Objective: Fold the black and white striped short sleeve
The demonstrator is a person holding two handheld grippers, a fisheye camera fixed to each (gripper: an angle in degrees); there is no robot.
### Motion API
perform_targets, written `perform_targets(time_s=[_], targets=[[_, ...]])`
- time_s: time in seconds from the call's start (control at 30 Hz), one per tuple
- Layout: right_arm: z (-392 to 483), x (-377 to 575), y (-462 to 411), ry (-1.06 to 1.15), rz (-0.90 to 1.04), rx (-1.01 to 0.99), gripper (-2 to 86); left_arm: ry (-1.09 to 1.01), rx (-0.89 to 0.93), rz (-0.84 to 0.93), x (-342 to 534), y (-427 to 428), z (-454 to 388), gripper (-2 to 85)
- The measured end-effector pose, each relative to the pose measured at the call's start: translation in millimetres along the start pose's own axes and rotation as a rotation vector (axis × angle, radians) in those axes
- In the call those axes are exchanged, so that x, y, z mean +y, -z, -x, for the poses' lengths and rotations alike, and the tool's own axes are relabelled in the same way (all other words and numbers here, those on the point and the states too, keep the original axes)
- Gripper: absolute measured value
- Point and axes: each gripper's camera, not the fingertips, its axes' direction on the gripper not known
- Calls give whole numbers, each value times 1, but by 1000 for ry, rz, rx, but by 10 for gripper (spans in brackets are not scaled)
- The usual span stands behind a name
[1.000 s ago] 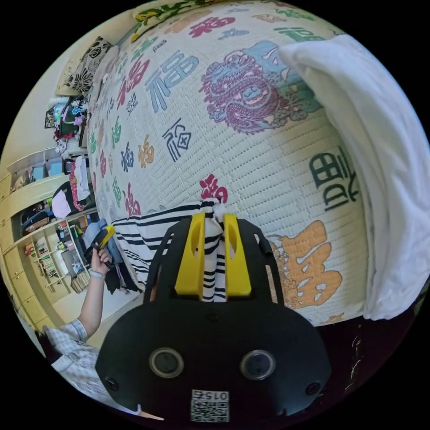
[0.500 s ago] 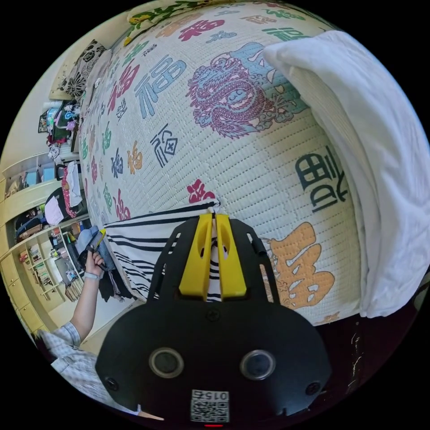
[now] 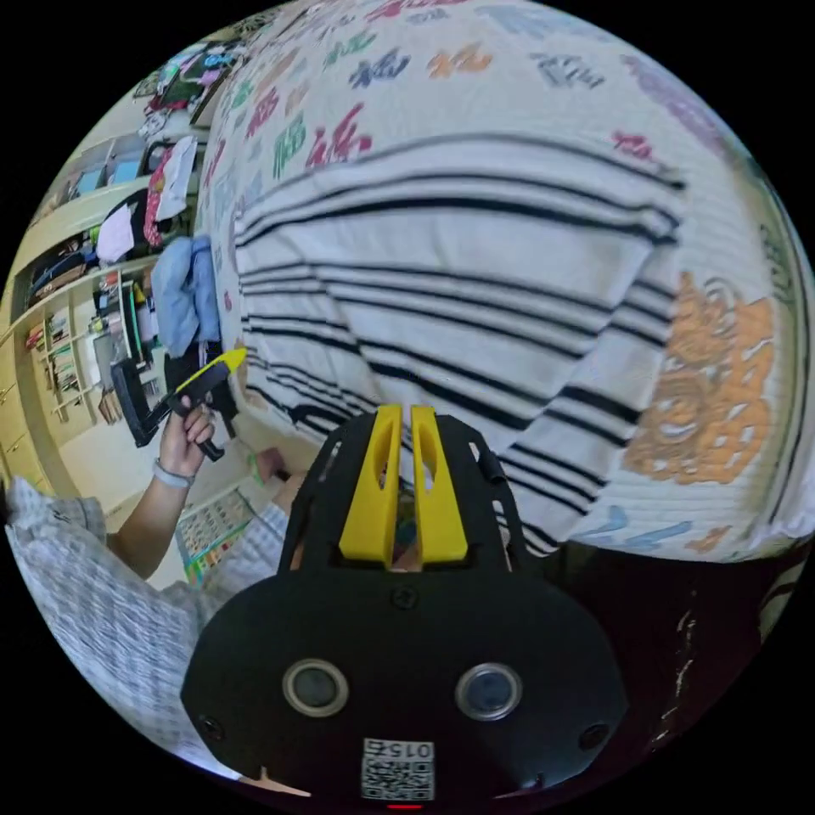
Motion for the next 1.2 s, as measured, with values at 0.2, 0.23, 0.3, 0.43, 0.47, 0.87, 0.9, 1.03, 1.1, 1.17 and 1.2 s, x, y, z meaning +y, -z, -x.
perform_targets(time_s=[0.2, 0.23, 0.3, 0.43, 0.47, 0.87, 0.9, 1.03, 1.1, 1.17, 1.2], targets=[[53, 13, -49, -27, 16, 276, -9, -144, -93, 176, 32, -48, -18, 105], [64, 12, -52, -35, -2, 313, -10, -166, -109, 156, 38, -52, -20, 116], [79, 11, -55, -76, -26, 349, -10, -169, -130, 163, 41, -55, -23, 120], [111, 20, -57, -125, -141, 395, -10, -149, -171, 158, 52, -56, -27, 120], [118, 22, -56, -123, -160, 387, -10, -148, -175, 157, 53, -56, -27, 119], [186, 6, -29, -103, -31, 344, -10, 32, 19, 153, 79, -36, 29, 6], [190, 6, -26, -115, -28, 355, -9, 23, -15, 136, 85, -31, 26, 4], [252, -9, 3, 40, -28, 371, -6, 164, -111, -20, 119, 10, 43, 14], [295, -27, 16, 160, -69, 382, -1, 232, -142, -90, 138, 30, 55, 28], [355, -63, 26, 311, -134, 400, 28, 307, -164, -133, 157, 45, 71, 44], [370, -73, 27, 348, -143, 401, 33, 350, -170, -157, 168, 52, 83, 53]])
